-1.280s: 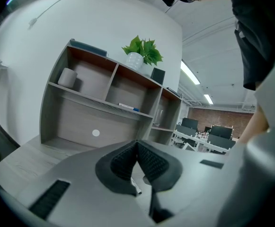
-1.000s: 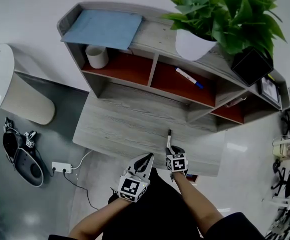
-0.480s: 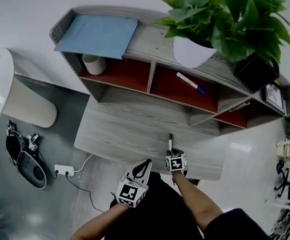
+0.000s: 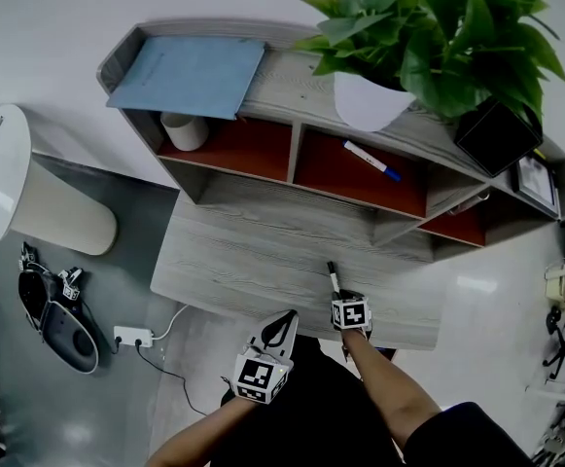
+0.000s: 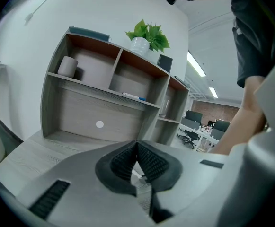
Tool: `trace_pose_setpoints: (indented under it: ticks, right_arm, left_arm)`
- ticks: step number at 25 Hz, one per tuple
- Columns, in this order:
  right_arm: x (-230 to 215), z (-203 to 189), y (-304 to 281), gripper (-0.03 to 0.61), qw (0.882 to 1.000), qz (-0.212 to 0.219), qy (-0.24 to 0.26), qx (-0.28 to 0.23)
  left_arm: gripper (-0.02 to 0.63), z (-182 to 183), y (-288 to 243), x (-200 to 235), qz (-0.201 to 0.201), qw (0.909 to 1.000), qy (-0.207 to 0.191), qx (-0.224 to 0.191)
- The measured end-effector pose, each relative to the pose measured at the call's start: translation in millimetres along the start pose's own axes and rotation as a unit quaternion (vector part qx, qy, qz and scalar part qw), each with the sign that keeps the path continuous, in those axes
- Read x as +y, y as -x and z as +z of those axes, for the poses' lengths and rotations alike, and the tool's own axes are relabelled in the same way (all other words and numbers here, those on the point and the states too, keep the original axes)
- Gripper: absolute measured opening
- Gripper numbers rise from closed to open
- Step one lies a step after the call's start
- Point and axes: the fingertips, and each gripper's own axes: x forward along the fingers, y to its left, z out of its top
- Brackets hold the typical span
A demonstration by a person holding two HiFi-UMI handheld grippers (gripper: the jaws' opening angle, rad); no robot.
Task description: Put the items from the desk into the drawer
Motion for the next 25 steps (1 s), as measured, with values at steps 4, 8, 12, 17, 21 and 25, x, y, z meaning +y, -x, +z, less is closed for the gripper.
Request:
trace_pose_setpoints:
  ticks: [4,8,12,17,21,25]
  right_arm:
    - [7.7,1.5,8.9,0.078,1.000,0.010,0.005,-0.014]
    - [18.9,-0.5,22.2,0.078,0.999,0.021,0.009,-0.029]
    - [30.4,-2.3,36.1,0.078,0.999,0.024,0.009,-0.047]
    - [46.7,-7.2,61.6,0.079,0.997,0.024,0.011,-0.074]
    - [61.8,-19.1,83.3,0.080,0.996,0.018,-0.002,-0.089]
    - [76.7,-32.1,108.0,0.078,0.994,0.016,-0.015,-0.108]
  left_arm:
    - [0.005,5.2,3.9,1.4,-0.001,1.0000,0.001,-0.008]
    - [0.005,6.8,12.6,-1.4,-0.007,0.9997,0.009,-0.020]
    - [0.005,5.5,28.4,-1.5,-0.007,0.9994,0.017,-0.030]
    - [0.005,-0.9,53.1,-2.5,-0.004,0.9991,0.022,-0.037]
    - [0.005,-11.1,75.1,-4.1,-0.002,0.9990,0.025,-0.036]
    - [0.005,-23.2,87.3,-13.2,-0.012,0.9988,0.036,-0.032]
